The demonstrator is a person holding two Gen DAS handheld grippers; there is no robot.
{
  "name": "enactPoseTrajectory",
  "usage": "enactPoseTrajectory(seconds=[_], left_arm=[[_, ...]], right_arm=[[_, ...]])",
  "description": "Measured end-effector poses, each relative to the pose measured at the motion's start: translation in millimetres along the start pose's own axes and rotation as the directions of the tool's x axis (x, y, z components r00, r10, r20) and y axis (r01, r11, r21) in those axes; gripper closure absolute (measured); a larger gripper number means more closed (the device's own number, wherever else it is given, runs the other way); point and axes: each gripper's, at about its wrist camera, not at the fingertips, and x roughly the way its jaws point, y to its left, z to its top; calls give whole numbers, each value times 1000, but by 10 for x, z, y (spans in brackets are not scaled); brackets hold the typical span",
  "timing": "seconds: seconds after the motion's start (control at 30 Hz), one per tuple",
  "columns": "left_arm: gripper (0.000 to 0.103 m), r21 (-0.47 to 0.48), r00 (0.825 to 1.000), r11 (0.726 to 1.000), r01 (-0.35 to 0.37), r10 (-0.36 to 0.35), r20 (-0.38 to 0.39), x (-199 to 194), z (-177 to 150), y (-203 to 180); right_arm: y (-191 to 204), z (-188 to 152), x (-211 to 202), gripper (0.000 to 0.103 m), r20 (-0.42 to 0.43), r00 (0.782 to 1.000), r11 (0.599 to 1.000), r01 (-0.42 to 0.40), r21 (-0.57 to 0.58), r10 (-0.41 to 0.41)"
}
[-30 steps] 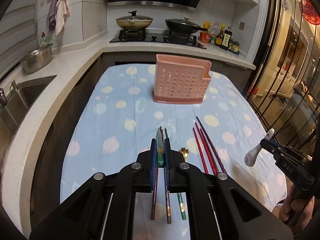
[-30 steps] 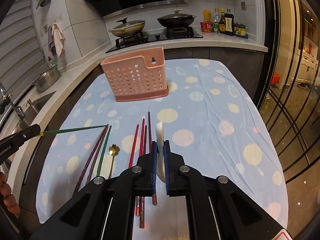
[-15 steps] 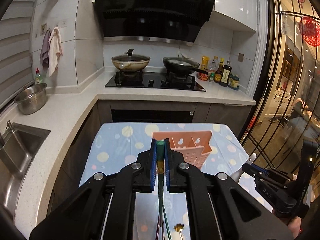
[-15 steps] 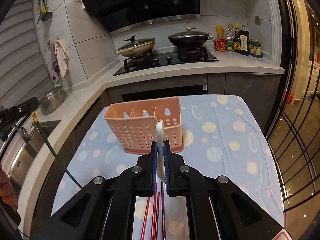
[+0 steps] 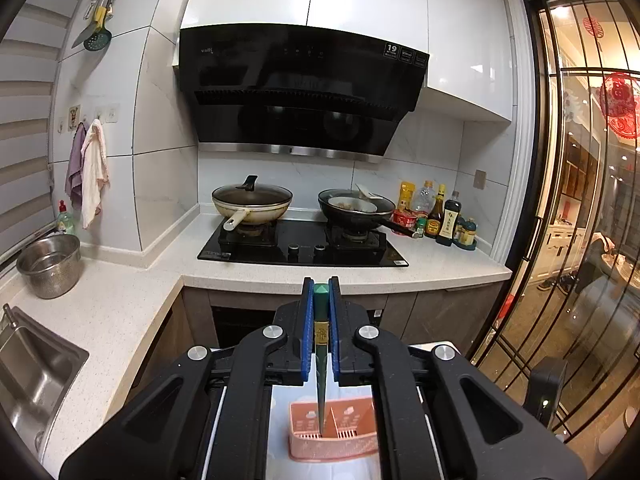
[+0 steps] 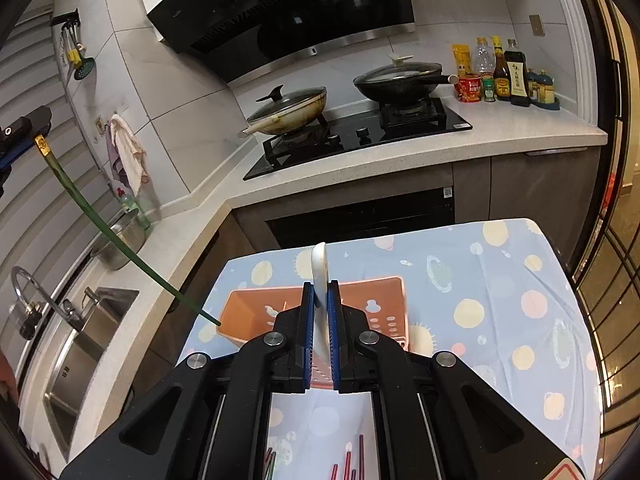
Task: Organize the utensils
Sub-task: 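Lift the spoon and chopstick and carry both toward the pink holder, then lower the green chopstick into the holder and open the left tool while the right tool releases the spoon there, then move both open tools back over the remaining chopsticks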
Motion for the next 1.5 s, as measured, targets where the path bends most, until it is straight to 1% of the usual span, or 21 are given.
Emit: enactPoseTrajectory(seconds=[0.07, 0.17, 0.33, 0.43, 0.53, 0.6, 0.7, 0.73, 0.77, 0.83, 0.87, 0.9, 0.97, 1.1, 1.17, 1.2, 1.3, 1.37, 1.43, 1.5], left_arm=[[96, -8, 1000, 1000, -3, 3, -13, 127, -3, 19], [96, -14, 999, 1000, -16, 15, -50, 333, -123, 55], [96, -20, 993, 1000, -24, 21, -117, 598, -374, 103], [96, -20, 991, 1000, -19, 16, -132, 655, -482, 110], [96, -27, 990, 999, -17, 13, -141, 698, -551, 128], [96, -32, 988, 999, -18, 13, -152, 729, -584, 131], [96, -33, 985, 999, -24, 18, -169, 738, -649, 147], [96, -34, 985, 999, -26, 20, -172, 737, -668, 152], [96, -38, 985, 999, -33, 26, -171, 724, -689, 163], [89, -49, 984, 998, -38, 29, -174, 694, -721, 198], [76, -58, 984, 997, -45, 34, -177, 675, -742, 219], [60, -68, 984, 996, -51, 38, -176, 633, -763, 235], [49, -83, 985, 995, -58, 43, -169, 526, -802, 259], [41, -84, 982, 995, -57, 41, -185, 214, -986, 279], [39, -79, 977, 995, -60, 42, -209, 21, -1180, 291], [39, -79, 974, 995, -56, 37, -225, -58, -1279, 300], [39, -74, 956, 995, -66, 42, -290, -309, -1658, 331], [39, -57, 937, 994, -90, 66, -342, -469, -1943, 336], [39, -49, 918, 995, -88, 62, -392, -622, -2222, 333], [39, -33, 898, 995, -91, 68, -434, -772, -2480, 328]], right_arm=[[-29, 8, 117, 96, -14, 1000, 1000, 11, 9, -11], [-124, -32, 293, 97, -40, 999, 999, 20, 26, -19], [-192, -27, 362, 97, -23, 999, 999, 24, 28, -24], [-196, 23, 351, 97, 8, 999, 999, 38, 21, -38], [-190, 66, 403, 97, 5, 1000, 1000, 20, 14, -20], [-173, 56, 464, 97, 2, 999, 999, 34, -1, -34], [-193, -20, 538, 97, -23, 999, 999, 44, -4, -44], [-211, -63, 546, 95, -27, 999, 999, 46, -2, -46], [-224, -101, 540, 92, -27, 998, 999, 53, 0, -53], [-228, -172, 501, 90, -30, 997, 998, 65, -4, -65], [-232, -203, 464, 89, -28, 997, 998, 67, -3, -67], [-239, -241, 407, 88, -27, 998, 998, 65, 2, -65], [-246, -314, 276, 83, -22, 998, 998, 64, 8, -63], [-219, -612, -129, 75, -17, 997, 997, 71, -4, -71], [-221, -843, -333, 70, -32, 997, 997, 76, -12, -77], [-221, -959, -413, 69, -43, 995, 996, 86, -18, -86], [-211, -1466, -692, 69, -93, 984, 987, 146, -67, -152], [-221, -1796, -843, 69, -127, 974, 980, 175, -89, -186], [-247, -2148, -983, 69, -173, 961, 974, 202, -105, -218], [-272, -2420, -1081, 69, -210, 946, 967, 225, -116, -245]])
